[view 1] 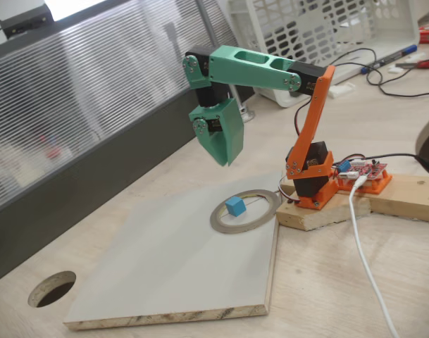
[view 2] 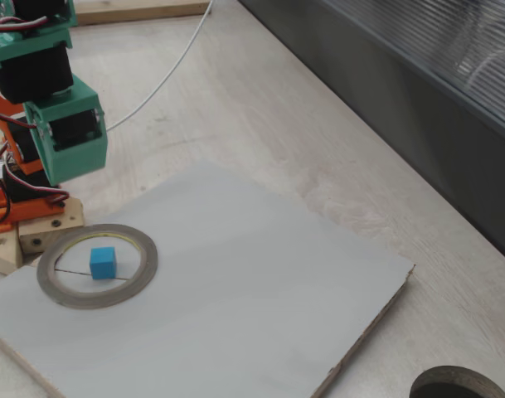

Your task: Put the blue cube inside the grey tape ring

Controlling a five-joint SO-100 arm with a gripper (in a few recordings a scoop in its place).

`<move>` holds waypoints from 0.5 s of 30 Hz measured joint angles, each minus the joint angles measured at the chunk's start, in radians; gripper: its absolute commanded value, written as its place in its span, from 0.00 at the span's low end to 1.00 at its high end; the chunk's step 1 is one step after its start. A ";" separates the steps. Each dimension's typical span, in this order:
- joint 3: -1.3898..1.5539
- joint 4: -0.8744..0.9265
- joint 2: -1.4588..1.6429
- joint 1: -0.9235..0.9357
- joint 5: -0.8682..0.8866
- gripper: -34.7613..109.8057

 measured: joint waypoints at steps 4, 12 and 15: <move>0.000 -0.003 0.000 0.000 0.000 0.25; 0.000 -0.003 -0.002 -0.003 0.000 0.25; 0.000 -0.003 -0.002 -0.008 0.000 0.25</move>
